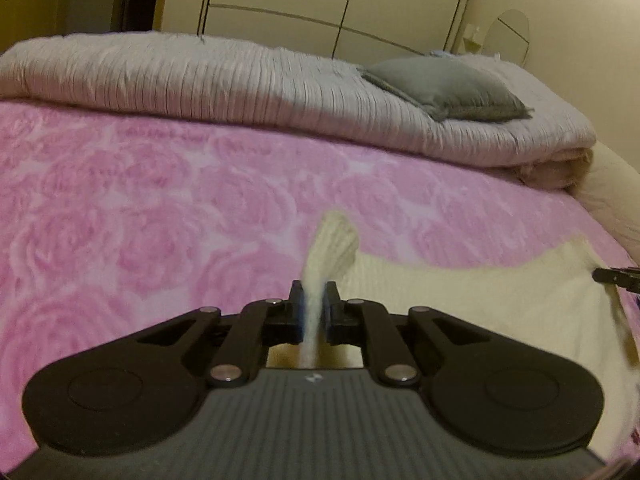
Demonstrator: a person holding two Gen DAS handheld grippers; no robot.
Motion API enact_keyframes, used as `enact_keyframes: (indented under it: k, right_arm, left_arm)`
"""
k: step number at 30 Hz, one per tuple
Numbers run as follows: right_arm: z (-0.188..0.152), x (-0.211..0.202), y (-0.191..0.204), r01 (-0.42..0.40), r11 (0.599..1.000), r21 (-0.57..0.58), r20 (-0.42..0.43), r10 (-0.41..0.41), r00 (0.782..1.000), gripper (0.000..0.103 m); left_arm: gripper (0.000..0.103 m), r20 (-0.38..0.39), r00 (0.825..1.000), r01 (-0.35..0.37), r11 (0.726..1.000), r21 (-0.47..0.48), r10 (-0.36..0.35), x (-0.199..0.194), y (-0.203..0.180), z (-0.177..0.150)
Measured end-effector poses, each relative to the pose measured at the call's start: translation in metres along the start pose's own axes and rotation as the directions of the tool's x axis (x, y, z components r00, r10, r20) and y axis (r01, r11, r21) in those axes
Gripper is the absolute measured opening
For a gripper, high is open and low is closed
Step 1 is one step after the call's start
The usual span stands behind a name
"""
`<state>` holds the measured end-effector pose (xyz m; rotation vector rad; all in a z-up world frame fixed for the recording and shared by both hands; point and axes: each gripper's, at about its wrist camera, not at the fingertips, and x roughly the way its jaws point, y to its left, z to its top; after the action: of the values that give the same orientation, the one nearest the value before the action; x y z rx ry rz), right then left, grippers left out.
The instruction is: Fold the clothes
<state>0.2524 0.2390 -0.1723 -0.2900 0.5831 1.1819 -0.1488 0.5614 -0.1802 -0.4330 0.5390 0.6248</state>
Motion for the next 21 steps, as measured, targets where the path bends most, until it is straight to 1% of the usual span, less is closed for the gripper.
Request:
enact_keyframes:
  k: [2, 3, 4, 5, 6, 7, 8, 10, 12, 13, 14, 16, 20, 21]
  right_arm:
    - [0.004, 0.011, -0.006, 0.014, 1.000, 0.024, -0.022, -0.014, 1.000, 0.009]
    - [0.005, 0.016, -0.008, 0.021, 0.999, 0.037, -0.036, -0.020, 0.999, 0.009]
    - [0.004, 0.025, -0.012, 0.027, 0.998, 0.053, -0.073, -0.023, 0.997, 0.010]
    - [0.001, 0.034, -0.015, 0.034, 0.997, 0.067, -0.111, -0.026, 0.993, 0.010]
    - [-0.004, 0.045, -0.015, 0.041, 0.997, 0.069, -0.177, -0.028, 0.984, 0.010]
    - [-0.009, 0.056, -0.014, 0.050, 0.996, 0.069, -0.239, -0.032, 0.970, 0.013]
    - [-0.013, 0.059, -0.014, 0.067, 0.996, 0.065, -0.263, -0.048, 0.963, 0.016]
    - [-0.017, 0.047, -0.017, 0.081, 0.991, 0.108, -0.237, -0.054, 0.970, 0.033]
    - [-0.021, 0.019, -0.026, 0.085, 0.975, 0.206, -0.188, -0.046, 0.981, 0.038]
    - [-0.023, 0.005, -0.030, 0.084, 0.964, 0.253, -0.163, -0.044, 0.986, 0.039]
    - [-0.027, -0.011, -0.031, 0.073, 0.957, 0.281, -0.138, -0.036, 0.990, 0.040]
    - [-0.041, -0.048, -0.030, 0.033, 0.949, 0.312, -0.093, -0.004, 0.996, 0.040]
    - [-0.086, -0.110, -0.016, -0.010, 0.930, 0.368, -0.077, 0.041, 0.996, 0.041]
    - [-0.098, -0.121, -0.012, -0.013, 0.922, 0.386, -0.084, 0.049, 0.995, 0.041]
  left_arm:
    - [0.008, -0.002, 1.000, 0.003, 1.000, -0.009, -0.003, 0.009, 0.002, 0.006]
    - [0.008, -0.022, 1.000, 0.004, 1.000, -0.004, -0.004, 0.018, 0.002, 0.007]
    - [0.009, -0.042, 0.999, 0.004, 1.000, 0.002, -0.004, 0.026, 0.003, 0.007]
    - [0.010, -0.083, 0.997, -0.005, 1.000, 0.003, 0.006, 0.036, 0.003, 0.003]
    - [0.010, -0.125, 0.992, -0.015, 1.000, 0.005, 0.015, 0.046, 0.003, 0.000]
    - [0.011, -0.136, 0.990, -0.026, 1.000, -0.009, 0.025, 0.045, 0.006, -0.004]
    - [0.013, -0.147, 0.989, -0.038, 0.999, -0.024, 0.034, 0.044, 0.009, -0.008]
    - [0.021, -0.168, 0.984, -0.061, 0.997, -0.053, 0.051, 0.042, 0.016, -0.016]
    - [0.021, -0.145, 0.988, -0.061, 0.991, -0.120, 0.043, 0.016, 0.029, -0.022]
    - [0.018, -0.135, 0.989, -0.072, 0.988, -0.139, 0.053, 0.000, 0.034, -0.026]
    - [0.018, -0.125, 0.990, -0.082, 0.984, -0.158, 0.063, -0.017, 0.039, -0.030]
    - [0.018, -0.093, 0.994, -0.074, 0.980, -0.185, 0.057, -0.058, 0.046, -0.047]
    - [0.020, -0.083, 0.997, -0.014, 0.965, -0.263, -0.008, -0.138, 0.045, -0.101]
    - [0.021, -0.084, 0.996, 0.005, 0.957, -0.289, -0.030, -0.150, 0.044, -0.114]
